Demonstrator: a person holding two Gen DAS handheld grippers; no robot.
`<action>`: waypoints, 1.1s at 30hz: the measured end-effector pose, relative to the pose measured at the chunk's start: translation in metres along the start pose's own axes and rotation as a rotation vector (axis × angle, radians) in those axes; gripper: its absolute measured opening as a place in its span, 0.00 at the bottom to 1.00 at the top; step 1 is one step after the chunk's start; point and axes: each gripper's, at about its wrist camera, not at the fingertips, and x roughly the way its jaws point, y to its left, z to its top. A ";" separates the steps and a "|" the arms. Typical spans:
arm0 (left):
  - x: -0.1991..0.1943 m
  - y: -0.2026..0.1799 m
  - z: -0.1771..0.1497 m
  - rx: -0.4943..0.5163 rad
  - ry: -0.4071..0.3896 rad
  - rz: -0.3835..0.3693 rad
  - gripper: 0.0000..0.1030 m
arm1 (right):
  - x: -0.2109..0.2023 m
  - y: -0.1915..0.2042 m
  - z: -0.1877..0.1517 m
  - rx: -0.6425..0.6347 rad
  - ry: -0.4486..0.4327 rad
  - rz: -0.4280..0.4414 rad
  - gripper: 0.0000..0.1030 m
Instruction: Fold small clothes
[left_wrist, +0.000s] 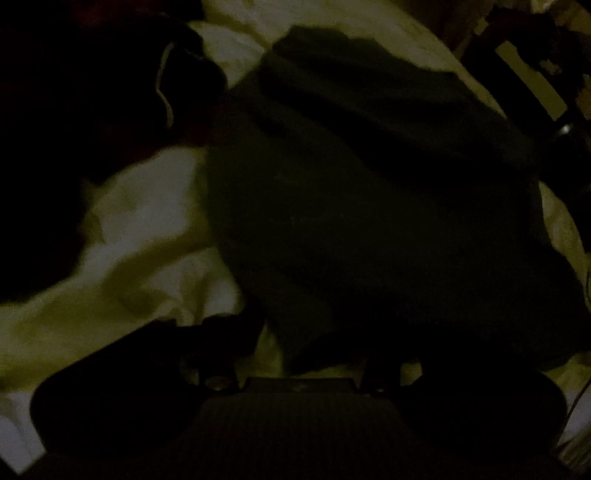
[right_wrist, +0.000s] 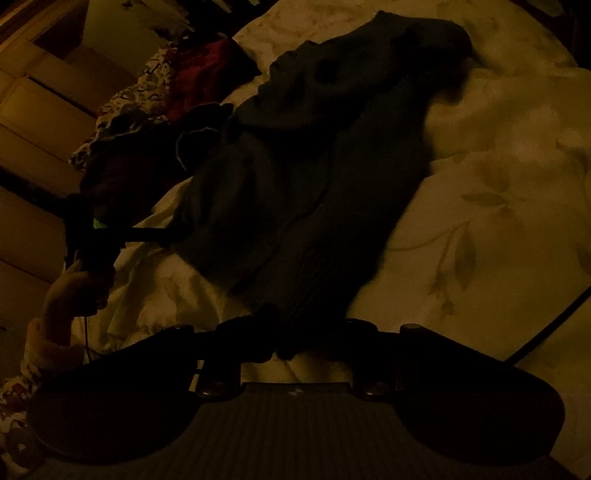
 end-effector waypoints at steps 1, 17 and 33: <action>-0.002 0.003 0.003 -0.013 0.005 -0.007 0.47 | 0.000 -0.001 0.000 0.007 0.000 0.006 0.41; 0.007 0.007 0.002 -0.103 0.033 -0.084 0.38 | 0.004 -0.006 0.002 0.012 0.004 0.027 0.42; -0.030 0.008 0.083 -0.128 -0.214 -0.166 0.14 | -0.021 -0.018 0.065 0.050 -0.216 0.152 0.15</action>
